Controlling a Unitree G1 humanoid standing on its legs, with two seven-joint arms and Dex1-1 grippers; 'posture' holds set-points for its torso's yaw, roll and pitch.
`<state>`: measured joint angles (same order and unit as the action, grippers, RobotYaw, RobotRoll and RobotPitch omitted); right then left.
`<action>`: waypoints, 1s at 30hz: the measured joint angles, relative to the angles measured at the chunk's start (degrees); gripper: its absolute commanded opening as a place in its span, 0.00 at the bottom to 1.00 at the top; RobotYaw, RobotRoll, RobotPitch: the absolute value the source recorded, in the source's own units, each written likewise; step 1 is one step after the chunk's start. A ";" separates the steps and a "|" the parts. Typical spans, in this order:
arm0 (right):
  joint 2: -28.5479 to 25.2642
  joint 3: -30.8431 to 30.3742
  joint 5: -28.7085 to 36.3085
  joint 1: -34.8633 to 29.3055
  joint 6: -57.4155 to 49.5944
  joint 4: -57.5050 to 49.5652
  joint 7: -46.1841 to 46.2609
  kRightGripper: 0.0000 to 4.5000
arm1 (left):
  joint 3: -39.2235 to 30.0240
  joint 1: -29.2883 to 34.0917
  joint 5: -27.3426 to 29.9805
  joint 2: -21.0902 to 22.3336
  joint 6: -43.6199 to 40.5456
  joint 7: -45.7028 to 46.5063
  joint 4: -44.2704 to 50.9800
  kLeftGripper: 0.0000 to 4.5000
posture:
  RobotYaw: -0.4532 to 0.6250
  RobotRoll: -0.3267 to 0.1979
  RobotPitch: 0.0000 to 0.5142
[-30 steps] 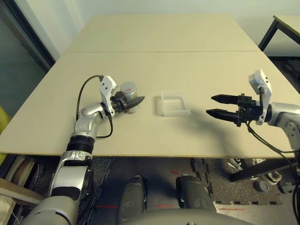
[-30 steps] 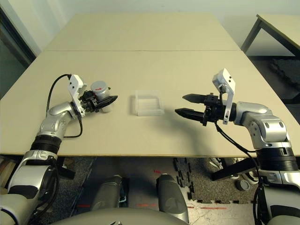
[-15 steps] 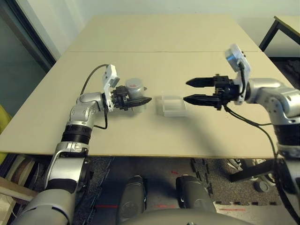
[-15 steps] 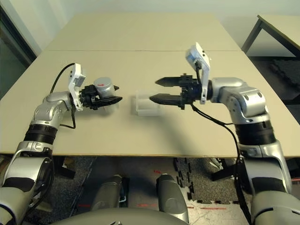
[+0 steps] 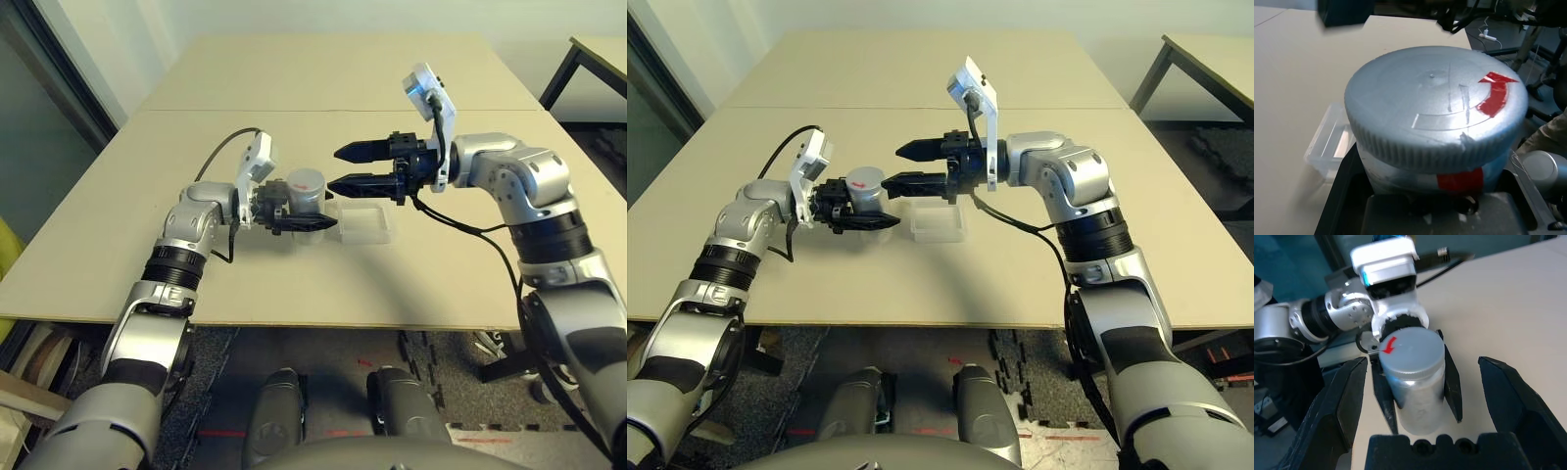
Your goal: Pour the medicine from the bottle into the box.
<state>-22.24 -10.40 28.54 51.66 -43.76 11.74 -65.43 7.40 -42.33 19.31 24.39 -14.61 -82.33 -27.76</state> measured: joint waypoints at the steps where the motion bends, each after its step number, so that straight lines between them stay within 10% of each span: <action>1: 0.59 -0.33 -0.39 0.01 0.06 0.12 -0.05 1.00 | 0.07 0.01 0.00 -0.07 0.00 0.00 0.13 0.61 | 0.33 0.62 0.03; 12: 3.91 -0.37 -1.12 1.04 0.77 1.81 -0.34 1.00 | 0.40 0.27 0.07 -0.78 -0.16 0.02 2.30 0.61 | 0.34 0.62 0.04; 19: 5.04 -0.36 -1.05 1.14 0.73 1.98 -0.65 0.57 | 0.38 0.32 0.09 -0.74 -0.23 0.04 2.48 0.61 | 0.34 0.62 0.04; 30: 3.32 -0.28 -0.40 1.41 2.75 3.18 -7.39 0.57 | 0.60 0.59 0.39 -0.86 -1.46 -1.20 5.68 0.61 | 0.36 0.62 0.03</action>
<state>-18.92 -10.67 28.14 53.07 -41.02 14.92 -72.82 8.00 -41.74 19.70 23.53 -16.06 -83.53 -22.08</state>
